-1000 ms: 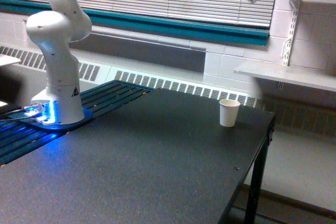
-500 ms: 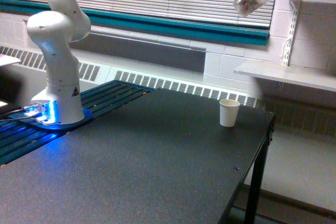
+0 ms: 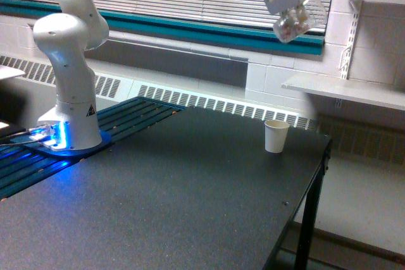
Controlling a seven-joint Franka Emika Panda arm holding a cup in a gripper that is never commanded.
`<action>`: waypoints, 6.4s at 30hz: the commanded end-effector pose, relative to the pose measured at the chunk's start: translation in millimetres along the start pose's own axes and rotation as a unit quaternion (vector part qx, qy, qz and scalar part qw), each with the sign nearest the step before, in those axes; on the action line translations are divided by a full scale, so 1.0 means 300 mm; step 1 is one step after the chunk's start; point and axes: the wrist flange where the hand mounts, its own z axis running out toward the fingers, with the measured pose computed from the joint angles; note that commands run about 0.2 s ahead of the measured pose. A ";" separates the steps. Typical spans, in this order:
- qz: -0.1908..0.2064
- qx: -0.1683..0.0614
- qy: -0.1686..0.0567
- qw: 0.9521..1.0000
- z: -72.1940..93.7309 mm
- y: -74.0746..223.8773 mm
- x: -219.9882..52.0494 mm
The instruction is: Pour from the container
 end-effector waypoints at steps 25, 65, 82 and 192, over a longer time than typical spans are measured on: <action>-0.095 -0.011 -0.094 0.991 0.261 -0.053 -0.283; -0.128 -0.085 -0.170 0.973 0.453 0.015 -0.416; -0.151 -0.102 -0.207 0.961 0.510 0.009 -0.488; -0.183 -0.175 -0.271 0.929 0.657 0.000 -0.454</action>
